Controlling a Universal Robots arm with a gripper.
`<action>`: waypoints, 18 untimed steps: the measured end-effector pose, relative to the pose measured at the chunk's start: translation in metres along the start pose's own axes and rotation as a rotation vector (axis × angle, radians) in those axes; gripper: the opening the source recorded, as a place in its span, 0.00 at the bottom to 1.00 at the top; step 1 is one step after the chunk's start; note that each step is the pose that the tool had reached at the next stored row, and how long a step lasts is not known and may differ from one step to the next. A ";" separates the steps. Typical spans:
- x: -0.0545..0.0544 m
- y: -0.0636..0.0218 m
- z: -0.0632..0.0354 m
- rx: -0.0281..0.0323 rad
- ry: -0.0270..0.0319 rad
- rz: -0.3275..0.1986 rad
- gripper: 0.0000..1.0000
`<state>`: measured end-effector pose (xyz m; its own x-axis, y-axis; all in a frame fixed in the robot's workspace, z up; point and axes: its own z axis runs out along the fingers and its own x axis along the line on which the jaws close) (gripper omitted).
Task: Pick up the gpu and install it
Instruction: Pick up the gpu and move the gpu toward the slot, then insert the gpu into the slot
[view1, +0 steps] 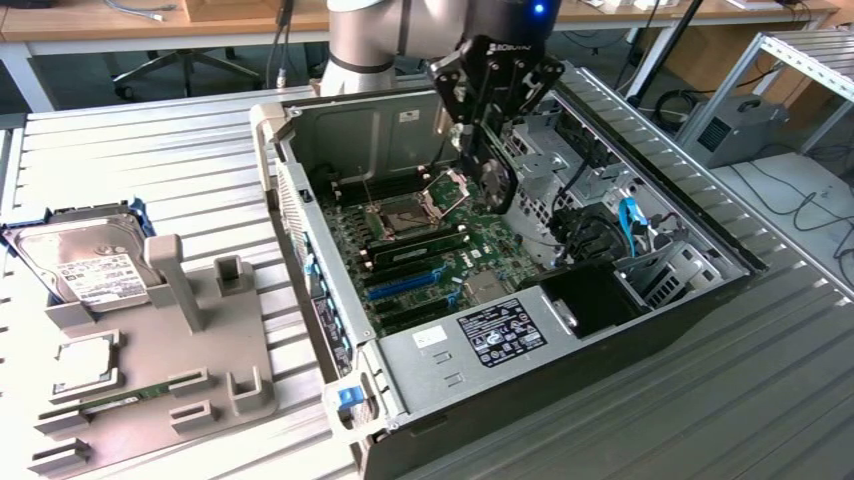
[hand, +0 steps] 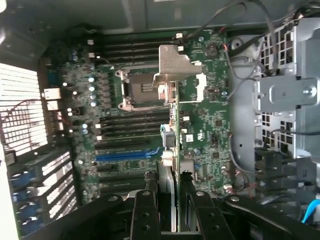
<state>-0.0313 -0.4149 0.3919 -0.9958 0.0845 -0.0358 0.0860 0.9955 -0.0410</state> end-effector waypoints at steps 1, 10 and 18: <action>-0.005 0.0005 0.0009 0.0000 0.0001 0.000 0.29; -0.011 0.0010 0.0015 -0.0016 0.0003 0.000 0.29; -0.011 0.0010 0.0025 -0.0098 -0.0086 -0.222 0.29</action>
<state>-0.0204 -0.4149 0.3898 -0.9900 -0.1368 -0.0355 -0.1354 0.9900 -0.0392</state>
